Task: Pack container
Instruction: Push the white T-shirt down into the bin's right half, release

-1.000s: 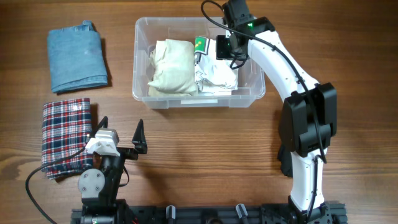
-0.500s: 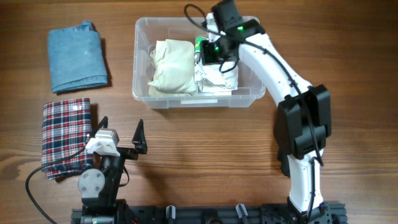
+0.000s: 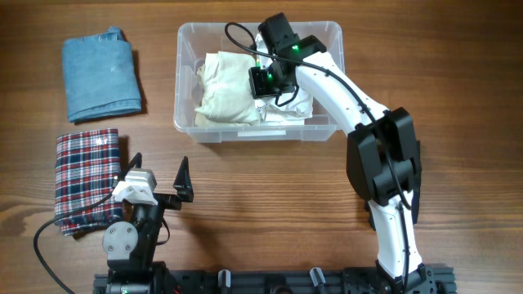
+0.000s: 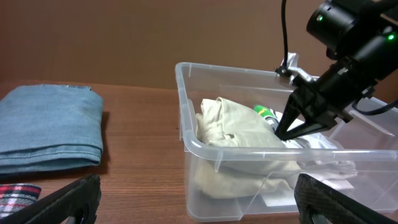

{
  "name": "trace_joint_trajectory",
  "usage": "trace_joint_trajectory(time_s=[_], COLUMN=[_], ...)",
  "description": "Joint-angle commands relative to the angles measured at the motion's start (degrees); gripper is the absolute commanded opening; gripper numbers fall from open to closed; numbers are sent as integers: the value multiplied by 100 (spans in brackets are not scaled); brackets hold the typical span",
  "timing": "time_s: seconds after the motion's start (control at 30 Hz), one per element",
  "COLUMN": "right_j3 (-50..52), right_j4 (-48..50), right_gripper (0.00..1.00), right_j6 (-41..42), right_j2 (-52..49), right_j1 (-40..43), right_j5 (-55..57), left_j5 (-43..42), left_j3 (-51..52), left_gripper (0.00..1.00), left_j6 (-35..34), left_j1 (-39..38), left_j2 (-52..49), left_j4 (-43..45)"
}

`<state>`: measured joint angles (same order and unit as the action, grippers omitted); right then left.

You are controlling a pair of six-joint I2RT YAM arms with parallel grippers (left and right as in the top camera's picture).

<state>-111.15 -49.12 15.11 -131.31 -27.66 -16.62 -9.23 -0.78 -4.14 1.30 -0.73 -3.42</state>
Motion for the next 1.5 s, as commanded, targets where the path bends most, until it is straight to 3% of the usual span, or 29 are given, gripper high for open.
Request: trace_joint_trajectory(time_s=[0.0,0.33,0.93,1.17,1.47], right_j3=[-83,-157,-251,-365,-348], right_j4=[-50,-136,-387,-313,-706], right_gripper=[4,4,9,9,9], right_j6=[153,57,-166,-177,-203], right_j2=[-129,-122,-31,457,33], right_j1=[13,26,31,57,57], right_j5=[227,955,629,1694,1722], left_j5=[35,35,35,35,35], left_j3=[46,46,46,46,46], left_gripper=[100,100,100,100,100], left_j6=[72,72,72,72,72], left_j1=[44,44,44,44,44], left_j2=[55,55,55,52,50], left_j4=[-4,-4,-4,-4,-4])
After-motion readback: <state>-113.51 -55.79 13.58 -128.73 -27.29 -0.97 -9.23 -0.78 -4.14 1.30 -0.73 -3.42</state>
